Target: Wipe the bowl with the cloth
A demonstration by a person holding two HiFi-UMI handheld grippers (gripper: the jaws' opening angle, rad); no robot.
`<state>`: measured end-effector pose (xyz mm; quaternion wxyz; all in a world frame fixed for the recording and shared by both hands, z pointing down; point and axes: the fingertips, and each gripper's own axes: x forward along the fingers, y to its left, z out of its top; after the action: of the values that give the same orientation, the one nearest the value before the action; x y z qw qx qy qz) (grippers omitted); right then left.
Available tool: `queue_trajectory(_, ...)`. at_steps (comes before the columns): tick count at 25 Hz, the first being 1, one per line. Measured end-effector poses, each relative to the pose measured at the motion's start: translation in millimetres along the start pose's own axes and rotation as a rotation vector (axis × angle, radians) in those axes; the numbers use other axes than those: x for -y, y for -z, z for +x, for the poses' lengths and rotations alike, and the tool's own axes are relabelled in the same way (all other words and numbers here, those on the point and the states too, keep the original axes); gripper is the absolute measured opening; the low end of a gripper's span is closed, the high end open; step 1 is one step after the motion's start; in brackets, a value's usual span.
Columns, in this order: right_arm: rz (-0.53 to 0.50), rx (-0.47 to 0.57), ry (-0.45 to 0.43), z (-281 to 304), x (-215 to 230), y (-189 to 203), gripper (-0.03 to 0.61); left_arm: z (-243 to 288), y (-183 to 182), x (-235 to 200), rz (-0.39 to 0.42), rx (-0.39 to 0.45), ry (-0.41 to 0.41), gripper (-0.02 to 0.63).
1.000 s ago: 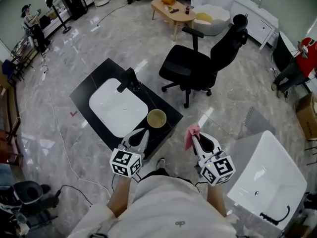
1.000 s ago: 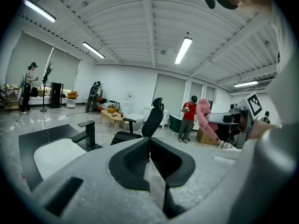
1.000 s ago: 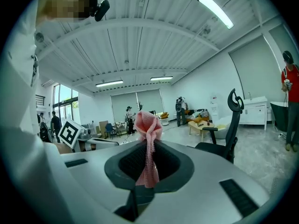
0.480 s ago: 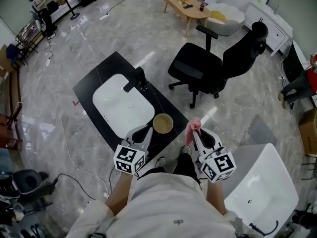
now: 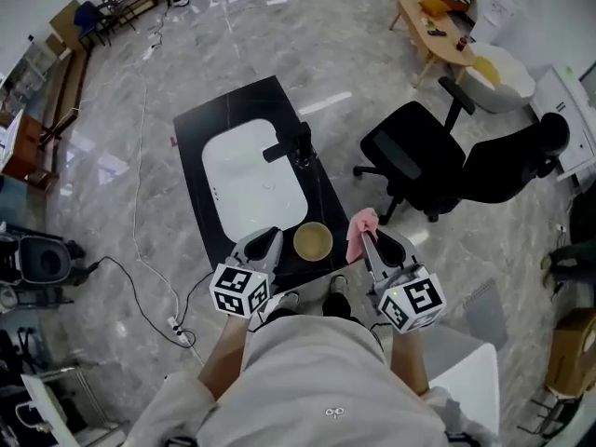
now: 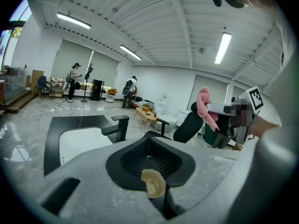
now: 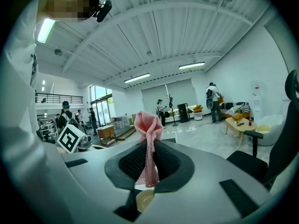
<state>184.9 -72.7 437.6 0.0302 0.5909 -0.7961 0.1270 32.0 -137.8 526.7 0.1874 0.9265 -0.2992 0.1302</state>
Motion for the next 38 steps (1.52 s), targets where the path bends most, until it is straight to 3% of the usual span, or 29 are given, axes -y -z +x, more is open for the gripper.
queue_trajectory(5,-0.003,-0.030,-0.118,16.8,16.0,-0.3,0.026,0.8,8.3,-7.4,-0.079,0.002,-0.124,0.015)
queue_trajectory(10,-0.004,-0.057,-0.198,23.5,23.4,3.9,0.026,8.9,33.4,-6.2,-0.191,-0.026,-0.176,0.018)
queue_trajectory(14,-0.009,-0.091,-0.237,22.5,32.8,14.9,0.026,27.6,69.5,3.2,-0.265,-0.086,-0.180,0.101)
queue_trajectory(24,-0.024,-0.170,-0.269,20.3,43.5,30.6,0.026,58.9,141.7,7.6,-0.443,-0.191,-0.193,0.155)
queue_trajectory(38,-0.022,-0.277,-0.269,20.1,49.7,61.0,0.026,84.8,203.0,-19.4,-0.532,-0.292,-0.254,0.161)
